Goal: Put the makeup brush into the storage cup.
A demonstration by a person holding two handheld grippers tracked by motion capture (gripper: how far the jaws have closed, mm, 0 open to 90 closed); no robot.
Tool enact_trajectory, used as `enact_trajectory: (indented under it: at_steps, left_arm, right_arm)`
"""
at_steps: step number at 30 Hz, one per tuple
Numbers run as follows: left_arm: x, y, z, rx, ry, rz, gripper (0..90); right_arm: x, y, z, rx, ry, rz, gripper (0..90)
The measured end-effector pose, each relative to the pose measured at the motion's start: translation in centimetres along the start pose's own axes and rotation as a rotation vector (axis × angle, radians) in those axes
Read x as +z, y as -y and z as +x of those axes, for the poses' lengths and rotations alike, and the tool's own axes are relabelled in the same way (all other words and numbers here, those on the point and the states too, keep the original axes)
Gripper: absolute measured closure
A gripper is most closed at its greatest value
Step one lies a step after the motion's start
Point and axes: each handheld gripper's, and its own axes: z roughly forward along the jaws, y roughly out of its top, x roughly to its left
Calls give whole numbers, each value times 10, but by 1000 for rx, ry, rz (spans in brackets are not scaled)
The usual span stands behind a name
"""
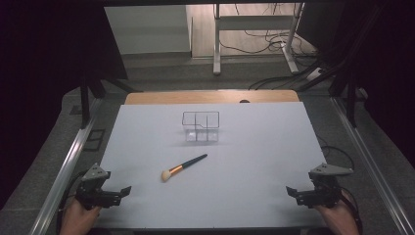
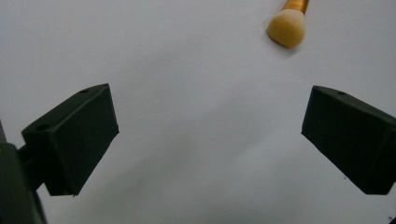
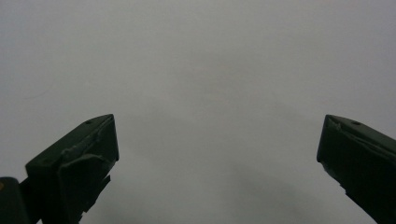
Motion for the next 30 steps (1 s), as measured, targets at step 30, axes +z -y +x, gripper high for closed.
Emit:
enact_trajectory:
  at_steps: [30]
  left_arm:
    - [1, -2, 5, -52, 6, -10, 5]
  right_arm:
    - [5, 0, 3, -13, 0, 41, 0]
